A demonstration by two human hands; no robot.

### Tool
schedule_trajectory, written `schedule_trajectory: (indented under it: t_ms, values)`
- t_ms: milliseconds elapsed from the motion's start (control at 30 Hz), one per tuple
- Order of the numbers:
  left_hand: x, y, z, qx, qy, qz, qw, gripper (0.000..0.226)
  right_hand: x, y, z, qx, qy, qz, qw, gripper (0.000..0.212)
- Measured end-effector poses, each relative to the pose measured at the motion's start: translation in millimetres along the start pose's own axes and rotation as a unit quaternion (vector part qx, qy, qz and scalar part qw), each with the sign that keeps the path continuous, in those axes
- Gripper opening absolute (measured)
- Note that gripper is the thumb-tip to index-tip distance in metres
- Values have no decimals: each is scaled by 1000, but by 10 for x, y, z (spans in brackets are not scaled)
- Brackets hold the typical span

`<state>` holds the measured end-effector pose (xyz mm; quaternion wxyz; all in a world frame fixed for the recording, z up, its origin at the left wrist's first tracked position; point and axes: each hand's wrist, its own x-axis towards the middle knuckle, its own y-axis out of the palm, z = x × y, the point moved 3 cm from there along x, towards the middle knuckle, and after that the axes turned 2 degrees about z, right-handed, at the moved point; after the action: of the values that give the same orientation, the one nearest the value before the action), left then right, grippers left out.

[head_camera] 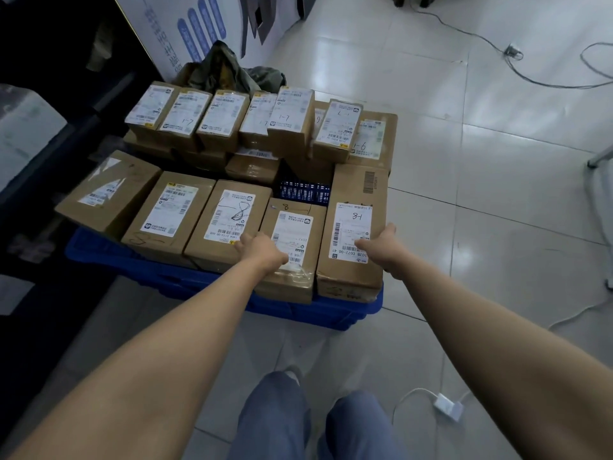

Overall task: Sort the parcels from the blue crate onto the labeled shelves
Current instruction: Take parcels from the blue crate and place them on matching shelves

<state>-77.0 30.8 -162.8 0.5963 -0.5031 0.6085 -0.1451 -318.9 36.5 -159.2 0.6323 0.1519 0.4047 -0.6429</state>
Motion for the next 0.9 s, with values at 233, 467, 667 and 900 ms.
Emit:
schedule_trajectory:
  t_ms: [233, 467, 667, 900]
  values:
    - [134, 64, -149, 22, -15, -24, 999, 61, 220, 3, -123, 60, 67, 46, 995, 49]
    - [177, 201, 7, -69, -41, 19, 997, 53, 291, -96, -296, 129, 88, 92, 983, 39]
    - [55, 179, -17, -306, -40, 83, 948, 83, 175, -270, -336, 156, 92, 117, 976, 34]
    - [-348, -260, -80, -388, -41, 151, 908, 75, -394, -584, 2, 174, 43, 133, 975, 30]
